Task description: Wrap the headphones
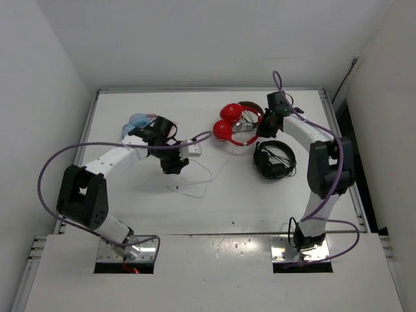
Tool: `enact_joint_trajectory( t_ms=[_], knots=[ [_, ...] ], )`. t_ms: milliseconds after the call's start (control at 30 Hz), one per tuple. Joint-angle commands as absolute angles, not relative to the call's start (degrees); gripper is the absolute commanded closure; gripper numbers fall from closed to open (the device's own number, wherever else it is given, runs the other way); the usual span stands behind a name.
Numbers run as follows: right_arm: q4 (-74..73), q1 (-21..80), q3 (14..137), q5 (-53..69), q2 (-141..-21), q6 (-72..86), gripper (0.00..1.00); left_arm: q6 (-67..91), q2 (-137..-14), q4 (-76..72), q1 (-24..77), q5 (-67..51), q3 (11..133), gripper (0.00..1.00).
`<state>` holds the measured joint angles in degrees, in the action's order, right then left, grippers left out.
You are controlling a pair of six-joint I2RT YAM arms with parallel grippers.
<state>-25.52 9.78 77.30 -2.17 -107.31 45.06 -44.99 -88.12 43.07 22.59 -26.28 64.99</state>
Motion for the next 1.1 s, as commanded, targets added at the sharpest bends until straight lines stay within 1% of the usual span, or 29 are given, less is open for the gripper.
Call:
enact_joint_trajectory(
  t_ms=[0, 300, 433, 533, 767, 1067],
  knots=[
    [-21.01, 10.28, 77.61, 0.0, -103.36, 45.44, 1.0, -61.16, -85.96, 45.88, 23.2, -23.21, 62.31, 0.53],
    [-21.01, 10.81, 78.13, 0.0, -103.88, 45.44, 1.0, -66.7, -89.38, 38.94, 23.2, -21.36, 60.38, 0.53],
    [-21.01, 10.81, 78.13, 0.0, -103.89, 44.92, 1.0, -68.55, -88.86, 33.15, 23.2, -22.67, 58.37, 0.49],
    [-21.01, 10.81, 78.13, 0.0, -103.89, 44.91, 1.0, -71.36, -88.86, 33.13, 23.2, -23.2, 57.83, 0.49],
    [-21.01, 10.81, 78.13, 0.0, -103.89, 44.91, 1.0, -83.31, -91.23, 44.64, 23.2, -25.58, 60.02, 0.48],
    [-21.01, 10.81, 78.13, 0.0, -104.41, 44.91, 1.0, -85.96, -94.39, 45.1, 24.78, -24.97, 60.56, 0.48]
  ],
)
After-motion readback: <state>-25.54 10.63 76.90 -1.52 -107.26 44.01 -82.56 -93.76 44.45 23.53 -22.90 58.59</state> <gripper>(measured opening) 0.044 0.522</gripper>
